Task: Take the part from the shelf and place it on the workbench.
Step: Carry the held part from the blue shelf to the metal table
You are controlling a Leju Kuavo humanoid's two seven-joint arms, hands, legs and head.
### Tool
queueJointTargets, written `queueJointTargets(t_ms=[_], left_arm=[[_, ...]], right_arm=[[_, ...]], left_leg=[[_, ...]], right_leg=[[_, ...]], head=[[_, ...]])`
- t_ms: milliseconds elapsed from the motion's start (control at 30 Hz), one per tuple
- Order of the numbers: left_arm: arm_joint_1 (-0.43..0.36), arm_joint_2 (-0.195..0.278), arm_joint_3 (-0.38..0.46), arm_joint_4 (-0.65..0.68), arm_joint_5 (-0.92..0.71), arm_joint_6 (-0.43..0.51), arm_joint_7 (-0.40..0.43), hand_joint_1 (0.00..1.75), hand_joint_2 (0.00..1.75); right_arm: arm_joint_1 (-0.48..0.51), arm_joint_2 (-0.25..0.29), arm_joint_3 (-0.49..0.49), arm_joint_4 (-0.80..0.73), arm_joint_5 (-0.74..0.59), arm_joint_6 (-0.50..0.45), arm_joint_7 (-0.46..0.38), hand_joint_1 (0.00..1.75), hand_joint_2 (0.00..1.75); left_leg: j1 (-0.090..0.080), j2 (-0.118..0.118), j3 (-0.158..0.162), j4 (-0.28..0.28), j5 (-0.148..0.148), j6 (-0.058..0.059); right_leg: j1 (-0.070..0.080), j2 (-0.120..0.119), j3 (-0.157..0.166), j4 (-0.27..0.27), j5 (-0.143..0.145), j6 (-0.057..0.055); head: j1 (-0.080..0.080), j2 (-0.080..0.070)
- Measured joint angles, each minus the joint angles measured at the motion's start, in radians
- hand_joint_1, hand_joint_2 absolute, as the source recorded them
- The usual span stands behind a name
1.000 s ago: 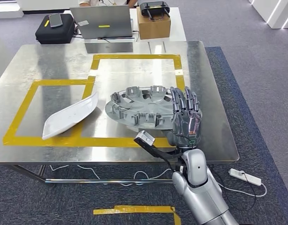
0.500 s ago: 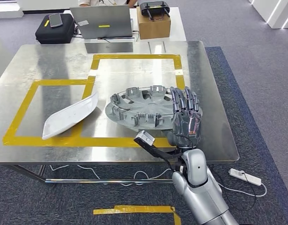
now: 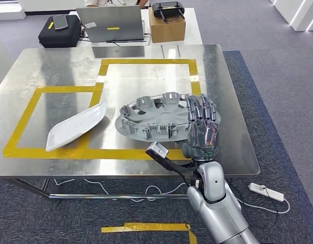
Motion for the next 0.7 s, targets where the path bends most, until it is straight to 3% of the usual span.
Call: queueJointTargets(t_ms=[700], left_arm=[[0.0,0.0,0.0,0.0,0.0,0.0,0.0,0.0,0.0]], right_arm=[[0.0,0.0,0.0,0.0,0.0,0.0,0.0,0.0,1.75]], left_leg=[[0.0,0.0,0.0,0.0,0.0,0.0]], right_leg=[[0.0,0.0,0.0,0.0,0.0,0.0]], head=[[0.0,0.0]])
